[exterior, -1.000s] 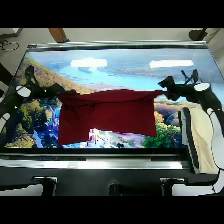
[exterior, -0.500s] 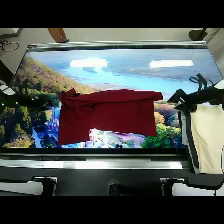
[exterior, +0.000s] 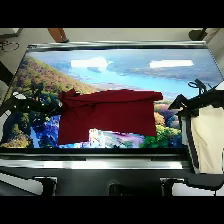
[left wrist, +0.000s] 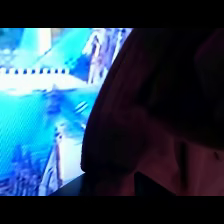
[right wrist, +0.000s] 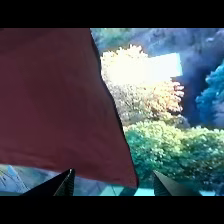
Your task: Fold the shirts.
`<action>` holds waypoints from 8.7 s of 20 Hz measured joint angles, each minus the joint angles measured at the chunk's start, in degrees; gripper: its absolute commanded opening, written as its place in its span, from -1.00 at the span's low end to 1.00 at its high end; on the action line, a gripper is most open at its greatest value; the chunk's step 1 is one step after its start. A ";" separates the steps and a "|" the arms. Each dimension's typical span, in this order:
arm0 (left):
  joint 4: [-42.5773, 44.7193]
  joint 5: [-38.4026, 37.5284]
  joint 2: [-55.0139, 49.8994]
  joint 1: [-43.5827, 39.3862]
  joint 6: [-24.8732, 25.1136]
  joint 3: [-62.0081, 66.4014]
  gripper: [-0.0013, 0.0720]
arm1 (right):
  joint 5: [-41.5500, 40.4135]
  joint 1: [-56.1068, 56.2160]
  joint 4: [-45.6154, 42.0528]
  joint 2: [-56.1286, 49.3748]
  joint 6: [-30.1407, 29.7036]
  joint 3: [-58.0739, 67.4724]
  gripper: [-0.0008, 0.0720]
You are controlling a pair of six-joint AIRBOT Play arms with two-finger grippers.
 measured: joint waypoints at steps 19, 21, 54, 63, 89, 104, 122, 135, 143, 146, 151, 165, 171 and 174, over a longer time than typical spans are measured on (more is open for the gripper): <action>0.09 -4.52 1.25 -0.79 1.03 -0.17 -0.88 | -16.46 9.51 2.32 0.96 1.44 -25.59 -0.88; -0.02 -5.09 2.93 -0.79 0.94 0.31 -0.88 | -19.06 10.91 2.08 1.46 2.49 -25.05 -0.88; 13.66 -5.64 38.91 -2.99 -7.93 23.02 -0.88 | -3.91 12.48 -22.58 14.75 1.22 22.34 -0.89; 10.01 19.10 15.30 -8.24 -4.57 3.67 -0.88 | -25.31 15.85 -23.63 -12.24 7.02 17.75 -0.88; 10.56 -8.11 2.73 -5.51 -6.78 6.21 0.15 | -3.69 15.30 -16.68 -16.02 7.96 10.23 0.24; 8.13 -8.68 31.15 3.82 -0.98 -34.86 0.15 | 5.42 7.48 -16.61 -1.01 7.15 -0.90 0.24; 2.32 1.79 35.60 2.43 0.63 -46.64 -0.87 | -9.01 7.10 -8.94 8.57 2.84 -29.33 0.28; 4.13 3.10 36.65 2.43 2.38 -45.07 -0.88 | -16.39 7.21 -2.38 9.09 1.64 -33.35 -0.89; 0.17 2.29 37.88 1.46 3.28 -27.15 -0.89 | -19.96 10.91 -2.91 8.79 0.94 -16.17 -0.89; -0.72 4.37 31.01 0.94 2.01 -17.70 -0.88 | -23.58 12.85 -6.67 3.41 4.52 -7.82 -0.89; -3.41 3.89 13.60 -1.16 0.28 -2.25 -0.88 | -26.69 13.75 -4.76 -6.99 8.04 0.96 -0.88; -5.81 -5.66 0.37 -1.01 -1.33 11.39 0.47 | -25.00 7.08 2.91 -11.82 7.21 3.78 0.87; -9.62 -8.07 6.78 -0.72 0.37 13.62 0.47 | -17.20 2.03 11.56 -17.07 1.84 3.82 0.96; -11.21 -8.74 9.68 -1.38 0.70 13.86 0.47 | -16.68 1.55 19.80 -20.11 -0.02 3.87 0.97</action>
